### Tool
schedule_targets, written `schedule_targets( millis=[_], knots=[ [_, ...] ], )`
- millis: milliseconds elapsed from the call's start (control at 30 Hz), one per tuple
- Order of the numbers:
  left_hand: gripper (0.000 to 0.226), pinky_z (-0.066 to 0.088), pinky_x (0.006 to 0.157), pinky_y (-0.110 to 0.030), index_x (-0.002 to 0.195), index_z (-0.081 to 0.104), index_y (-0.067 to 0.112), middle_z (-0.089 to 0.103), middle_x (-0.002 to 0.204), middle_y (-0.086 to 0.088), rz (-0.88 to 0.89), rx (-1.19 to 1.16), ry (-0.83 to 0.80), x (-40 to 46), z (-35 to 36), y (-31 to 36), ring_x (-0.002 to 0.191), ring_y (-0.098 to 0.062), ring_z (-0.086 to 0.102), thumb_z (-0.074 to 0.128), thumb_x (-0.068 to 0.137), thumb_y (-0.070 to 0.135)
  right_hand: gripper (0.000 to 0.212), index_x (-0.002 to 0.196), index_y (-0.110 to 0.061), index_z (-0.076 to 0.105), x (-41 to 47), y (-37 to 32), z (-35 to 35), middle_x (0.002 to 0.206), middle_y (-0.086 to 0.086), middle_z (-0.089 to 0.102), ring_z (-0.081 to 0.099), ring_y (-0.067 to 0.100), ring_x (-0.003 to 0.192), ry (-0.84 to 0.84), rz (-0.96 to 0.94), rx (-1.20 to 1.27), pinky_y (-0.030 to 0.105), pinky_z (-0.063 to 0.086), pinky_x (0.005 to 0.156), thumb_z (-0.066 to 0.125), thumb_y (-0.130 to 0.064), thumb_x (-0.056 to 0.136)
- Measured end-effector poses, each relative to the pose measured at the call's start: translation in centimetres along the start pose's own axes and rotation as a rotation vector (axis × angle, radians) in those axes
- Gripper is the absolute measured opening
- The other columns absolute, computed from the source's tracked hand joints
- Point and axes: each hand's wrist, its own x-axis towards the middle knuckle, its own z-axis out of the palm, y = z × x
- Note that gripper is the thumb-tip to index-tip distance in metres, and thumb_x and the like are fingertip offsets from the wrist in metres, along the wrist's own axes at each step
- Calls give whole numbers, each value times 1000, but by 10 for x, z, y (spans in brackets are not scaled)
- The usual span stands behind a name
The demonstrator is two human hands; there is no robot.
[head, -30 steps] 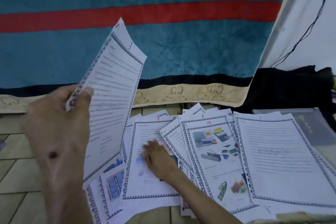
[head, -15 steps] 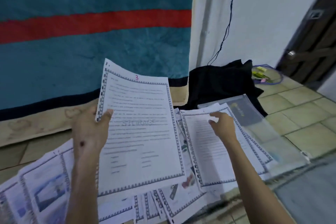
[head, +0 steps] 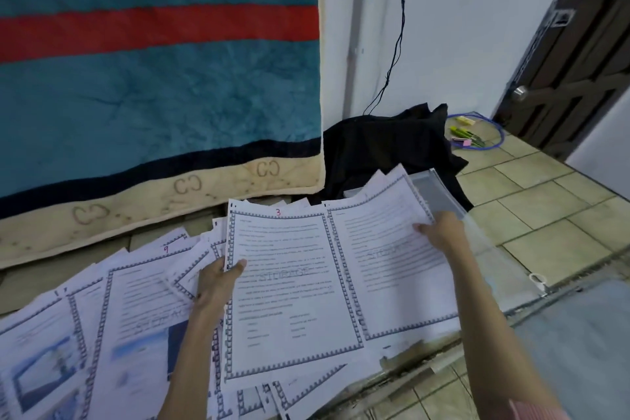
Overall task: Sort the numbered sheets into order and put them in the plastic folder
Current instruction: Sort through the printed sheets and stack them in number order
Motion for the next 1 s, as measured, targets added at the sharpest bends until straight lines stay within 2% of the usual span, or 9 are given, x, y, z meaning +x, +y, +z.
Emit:
schedule_targets(
  millis=[100, 200, 333, 467, 633, 767, 833, 900, 1000],
  knots=[
    [26, 47, 95, -40, 116, 62, 4, 65, 112, -11, -19, -1, 5, 2, 0, -7, 102, -28, 61, 57, 91, 13, 25, 107, 3, 62, -6, -11, -36, 94, 19, 62, 54, 27, 83, 43, -135, 95, 30, 38, 70, 61, -13, 88],
    [28, 46, 98, -42, 118, 60, 4, 64, 116, -13, -39, -9, 14, 3, -2, -11, 107, -30, 60, 57, 92, 12, 22, 105, -4, 66, -14, -14, -71, 89, 16, 69, 65, 30, 78, 58, -165, 324, 40, 54, 77, 63, -14, 86],
    [37, 42, 103, -43, 130, 50, 3, 59, 124, -10, -87, -31, -21, 3, -1, -11, 115, -31, 56, 50, 95, 17, 12, 96, -6, 65, -26, -19, -85, 59, 0, 70, 64, 17, 50, -53, -176, 538, 25, 54, 53, 64, -9, 84],
    [38, 39, 105, -45, 121, 56, 7, 57, 127, -7, -113, -90, -80, 11, -1, -14, 115, -26, 55, 43, 98, 34, 32, 111, 5, 62, -24, -23, -25, 97, 15, 66, 63, 27, 83, -151, -110, 443, 35, 49, 78, 69, -7, 81],
    [64, 36, 108, -48, 115, 63, 29, 62, 121, -2, -97, -178, -188, 6, 1, -5, 115, -21, 55, 41, 76, 75, 37, 116, 0, 61, -47, -26, 77, 109, 11, 66, 60, 18, 93, -259, -180, 277, 20, 40, 67, 69, -7, 80],
    [88, 40, 105, -45, 133, 48, 11, 52, 135, -2, -83, -6, -202, 2, 10, -3, 121, -26, 52, 83, 61, 47, 26, 106, -4, 68, -65, -26, 111, 108, 11, 71, 63, 16, 87, -344, -226, 274, 18, 46, 66, 69, -8, 80],
    [50, 47, 95, -34, 124, 54, 10, 58, 123, 0, -35, 18, -198, -1, 10, 0, 107, -21, 58, 74, 79, 16, 27, 108, -7, 67, -68, -28, 110, 108, 7, 71, 63, 13, 88, -310, -292, 304, 9, 44, 61, 70, -12, 82],
    [36, 49, 91, -33, 122, 57, 9, 62, 120, -3, 16, -80, -258, -7, 10, 10, 102, -20, 61, 62, 87, 4, 32, 111, -16, 65, -68, -30, 97, 106, -2, 70, 64, 5, 88, -294, -339, 410, 5, 45, 63, 73, -22, 80],
    [29, 55, 86, -38, 119, 60, 9, 67, 115, -8, 65, -282, -420, -17, 13, 34, 99, -21, 66, 56, 90, 3, 56, 117, -19, 56, -62, -27, 63, 103, -10, 70, 68, 1, 88, -424, -248, 608, 21, 55, 78, 79, -39, 70]
  ],
)
